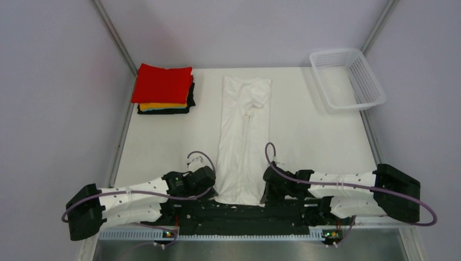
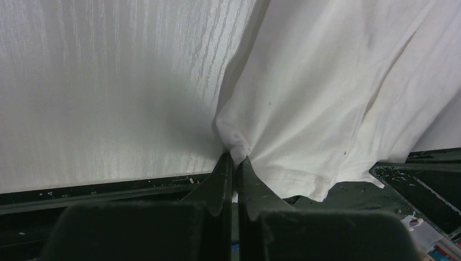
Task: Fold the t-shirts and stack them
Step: Grab the bottom of the folded rectangular tshirt with both arms, then fold the folded rectangular tshirt in 1/3 of the way
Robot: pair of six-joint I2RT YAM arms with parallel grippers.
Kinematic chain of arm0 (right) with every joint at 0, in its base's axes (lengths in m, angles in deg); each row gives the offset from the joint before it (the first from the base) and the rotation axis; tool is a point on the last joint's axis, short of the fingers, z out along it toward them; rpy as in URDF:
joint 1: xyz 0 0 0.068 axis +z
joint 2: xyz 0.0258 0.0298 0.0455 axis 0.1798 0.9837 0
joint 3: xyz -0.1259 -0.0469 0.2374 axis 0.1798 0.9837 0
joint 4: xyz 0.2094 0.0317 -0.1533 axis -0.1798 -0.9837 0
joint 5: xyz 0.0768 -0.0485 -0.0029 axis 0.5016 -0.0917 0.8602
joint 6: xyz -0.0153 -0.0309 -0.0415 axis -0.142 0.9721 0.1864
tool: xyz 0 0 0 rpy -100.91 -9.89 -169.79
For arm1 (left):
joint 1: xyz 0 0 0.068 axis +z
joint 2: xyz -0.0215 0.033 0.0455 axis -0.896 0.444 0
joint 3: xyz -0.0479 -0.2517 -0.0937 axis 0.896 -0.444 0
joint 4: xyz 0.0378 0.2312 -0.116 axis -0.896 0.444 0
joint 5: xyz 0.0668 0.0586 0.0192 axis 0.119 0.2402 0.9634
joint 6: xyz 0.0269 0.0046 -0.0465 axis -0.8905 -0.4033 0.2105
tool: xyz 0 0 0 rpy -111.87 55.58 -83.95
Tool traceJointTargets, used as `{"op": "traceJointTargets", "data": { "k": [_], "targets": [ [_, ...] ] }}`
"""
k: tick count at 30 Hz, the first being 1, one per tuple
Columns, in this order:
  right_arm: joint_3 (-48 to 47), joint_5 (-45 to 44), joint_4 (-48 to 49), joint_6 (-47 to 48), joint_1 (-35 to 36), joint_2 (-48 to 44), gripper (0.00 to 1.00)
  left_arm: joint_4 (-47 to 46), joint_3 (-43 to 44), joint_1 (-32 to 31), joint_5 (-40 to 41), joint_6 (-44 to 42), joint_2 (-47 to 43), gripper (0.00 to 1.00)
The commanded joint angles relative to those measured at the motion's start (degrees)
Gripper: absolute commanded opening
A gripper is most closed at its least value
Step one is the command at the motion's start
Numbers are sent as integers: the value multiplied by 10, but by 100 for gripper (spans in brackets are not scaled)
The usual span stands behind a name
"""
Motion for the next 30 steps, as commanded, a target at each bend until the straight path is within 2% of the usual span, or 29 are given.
{"op": "traceJointTargets", "data": {
  "k": [1,2,6,10,14,17,20,22,24,27,30],
  "targets": [
    [-2,-15,23,-1,11,-10,6,30,16,-22,17,32,-15,0],
    [-4,-16,22,3,13,-19,0,38,17,-28,18,37,-20,0],
    [5,21,-21,-5,16,-67,0,90,24,-59,16,64,-49,0],
    [29,44,-77,-37,40,-153,0,135,26,-98,6,105,-61,0],
    [30,53,-85,-51,40,-211,0,166,67,-111,1,96,-45,0],
    [4,30,-86,-40,34,-205,0,179,112,-111,50,60,-33,0],
    [-33,27,-83,17,-14,-177,0,171,155,-105,113,20,-20,0],
    [-60,31,-75,61,-66,-162,0,165,181,-81,135,-21,-6,0],
    [-91,47,-69,110,-113,-140,0,153,204,-32,132,-68,12,0],
    [-140,63,-69,173,-168,-102,0,100,217,78,63,-141,44,0],
    [-179,83,-58,220,-222,-57,0,43,251,134,48,-200,79,0]
  ]
}}
